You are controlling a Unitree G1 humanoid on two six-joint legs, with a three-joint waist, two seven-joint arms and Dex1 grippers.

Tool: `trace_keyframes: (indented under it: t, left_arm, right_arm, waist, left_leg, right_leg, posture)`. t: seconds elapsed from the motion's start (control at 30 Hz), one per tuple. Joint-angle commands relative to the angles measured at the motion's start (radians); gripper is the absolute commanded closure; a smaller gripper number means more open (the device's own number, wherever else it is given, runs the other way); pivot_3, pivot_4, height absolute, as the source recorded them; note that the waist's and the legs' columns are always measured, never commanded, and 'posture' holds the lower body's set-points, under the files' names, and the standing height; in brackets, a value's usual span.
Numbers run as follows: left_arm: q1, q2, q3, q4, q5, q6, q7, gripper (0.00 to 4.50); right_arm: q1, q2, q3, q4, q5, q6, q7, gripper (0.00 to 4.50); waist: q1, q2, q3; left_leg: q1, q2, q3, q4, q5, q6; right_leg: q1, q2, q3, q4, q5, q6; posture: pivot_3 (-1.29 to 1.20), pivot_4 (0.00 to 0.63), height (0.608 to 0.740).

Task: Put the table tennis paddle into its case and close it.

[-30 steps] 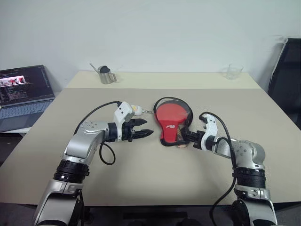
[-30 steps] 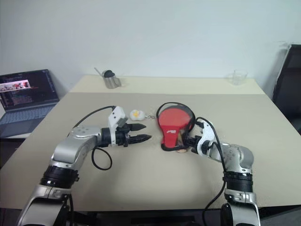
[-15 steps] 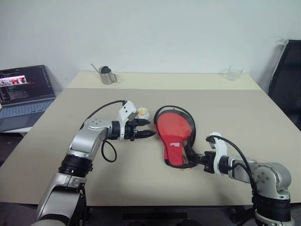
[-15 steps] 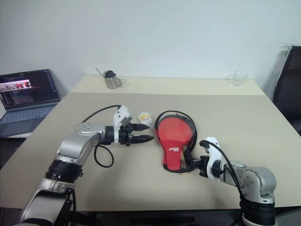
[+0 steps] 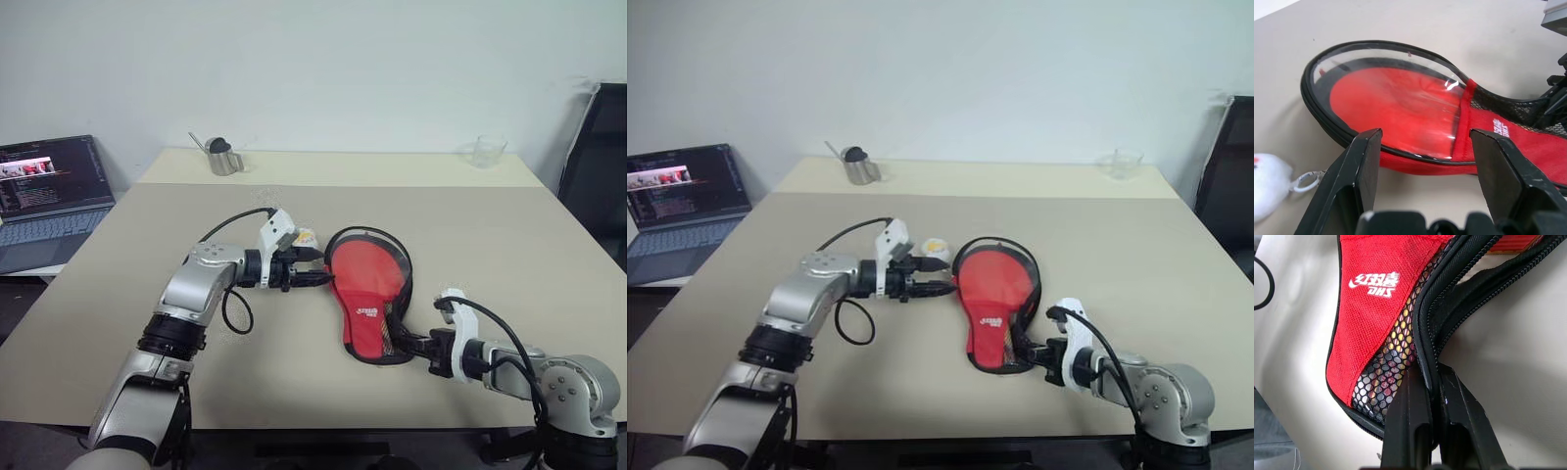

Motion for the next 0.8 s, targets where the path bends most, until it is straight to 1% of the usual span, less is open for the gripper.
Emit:
trace_keyframes:
  t: [0.03,0.37,0.57,0.8]
  left_arm:
    - [-0.026,0.000,0.009,0.001,0.003,-0.025,-0.010,1.39]
    - [-0.029,-0.027,0.000,0.014,0.005,-0.037,-0.017,1.39]
    - [-0.024,-0.029,-0.008,0.016,0.009,-0.039,-0.041,1.39]
    - [-0.043,-0.041,-0.011,0.031,0.016,-0.044,-0.055,1.39]
  right_arm:
    - [0.052,-0.049,0.021,-0.009,0.058,0.084,0.033,4.48]
    - [0.128,-0.175,0.011,-0.074,0.211,0.084,0.078,4.48]
    - [0.169,-0.179,-0.002,-0.110,0.284,0.084,0.051,4.48]
    - [0.178,-0.163,-0.013,-0.111,0.320,0.084,0.002,4.48]
  waist:
    - [0.001,0.000,0.000]
    - [0.002,0.000,0.000]
    - [0.002,0.000,0.000]
    - [0.002,0.000,0.000]
  left_leg:
    - [0.000,0.000,0.000,0.000,0.000,0.000]
    - [-0.003,0.000,-0.001,0.000,-0.001,0.001]
    - [-0.003,0.000,-0.001,0.000,-0.001,0.002]
    - [-0.003,0.000,-0.001,0.002,-0.001,0.002]
  right_leg:
    - [0.000,0.000,0.000,0.000,0.000,0.000]
    - [0.000,0.000,-0.001,-0.005,0.001,0.001]
    - [0.000,0.000,-0.001,-0.006,0.001,0.001]
    - [0.001,0.000,-0.001,-0.005,0.001,0.002]
  posture:
    - [0.00,0.150,0.740]
    - [0.00,0.150,0.740]
    - [0.00,0.150,0.740]
    - [0.00,0.150,0.740]
